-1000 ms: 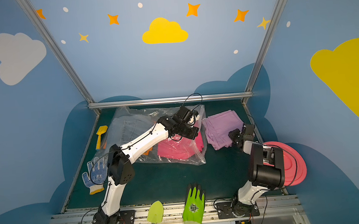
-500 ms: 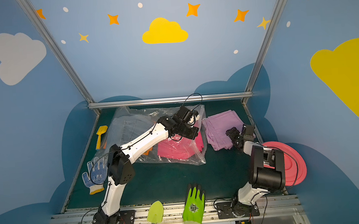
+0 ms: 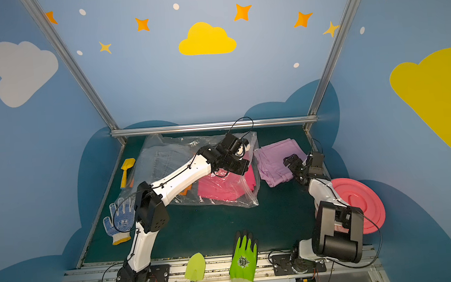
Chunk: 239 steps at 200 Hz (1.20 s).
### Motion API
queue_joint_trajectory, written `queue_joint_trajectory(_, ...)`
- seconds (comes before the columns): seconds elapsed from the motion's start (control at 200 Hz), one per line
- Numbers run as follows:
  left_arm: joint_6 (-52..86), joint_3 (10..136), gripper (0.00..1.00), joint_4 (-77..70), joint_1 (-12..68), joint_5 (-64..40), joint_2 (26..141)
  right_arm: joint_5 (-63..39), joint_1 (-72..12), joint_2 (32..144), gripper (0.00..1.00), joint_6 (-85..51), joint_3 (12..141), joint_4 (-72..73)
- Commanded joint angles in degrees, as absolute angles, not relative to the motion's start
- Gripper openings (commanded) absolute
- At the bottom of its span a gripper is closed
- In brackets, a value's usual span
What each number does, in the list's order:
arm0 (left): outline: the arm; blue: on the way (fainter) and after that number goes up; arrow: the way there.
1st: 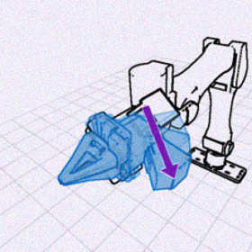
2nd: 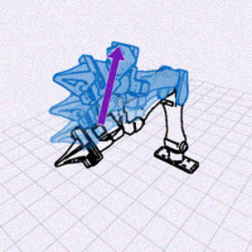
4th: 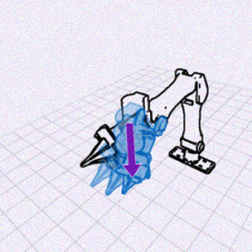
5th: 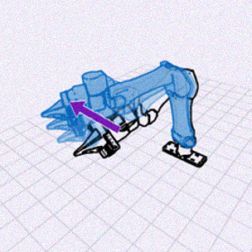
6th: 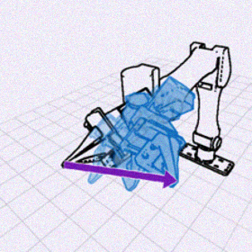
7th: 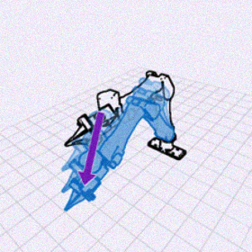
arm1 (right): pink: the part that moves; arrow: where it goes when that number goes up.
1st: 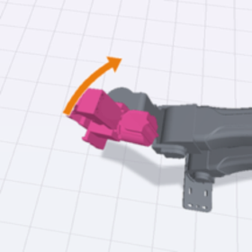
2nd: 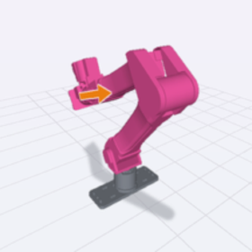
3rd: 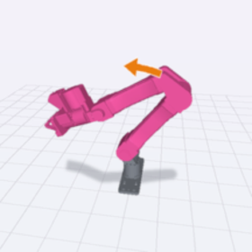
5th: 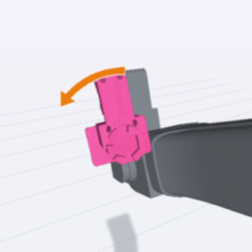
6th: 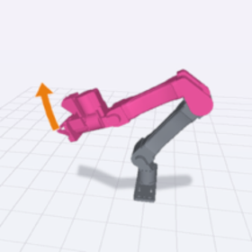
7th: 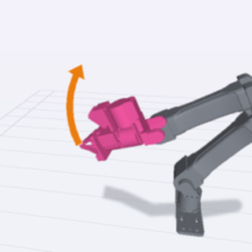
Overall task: Take the trousers out of the vacuum bag
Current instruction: Place the trousers at the center of the board.
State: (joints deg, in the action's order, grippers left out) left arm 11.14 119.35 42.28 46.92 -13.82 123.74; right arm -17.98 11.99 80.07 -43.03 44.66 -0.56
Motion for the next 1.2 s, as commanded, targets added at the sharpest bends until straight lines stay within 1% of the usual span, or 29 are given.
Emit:
queue_joint_trajectory(0.0, 10.4, 120.7, 0.05, 43.1, 46.5, -13.7, 122.6, -20.1, 11.3, 78.1, 0.96, -42.4, 47.0, -2.9)
queue_joint_trajectory(0.22, 10.4, 120.7, 0.05, 43.2, 46.6, -13.7, 122.5, -19.8, 10.8, 75.5, 0.96, -42.0, 47.5, -4.1)
queue_joint_trajectory(0.516, 10.4, 120.6, 0.05, 43.1, 46.6, -13.7, 122.2, -22.8, 10.1, 77.7, 0.95, -41.3, 47.7, -2.4)
queue_joint_trajectory(0.716, 10.4, 120.8, 0.05, 43.3, 46.6, -13.7, 121.8, -30.1, 7.6, 84.3, 0.93, -39.2, 49.7, 0.6)
queue_joint_trajectory(0.831, 10.1, 121.2, 0.05, 43.6, 46.6, -13.7, 121.6, -33.3, 4.0, 88.9, 0.92, -37.2, 51.7, 1.5)
queue_joint_trajectory(0.961, 9.5, 121.3, 0.05, 44.1, 46.7, -13.5, 121.3, -37.3, 0.0, 94.0, 0.88, -36.2, 53.8, 3.5)
queue_joint_trajectory(1.192, 8.8, 120.6, 0.05, 44.0, 47.0, -13.2, 120.3, -38.1, -4.9, 100.5, 0.8, -34.3, 57.1, 4.2)
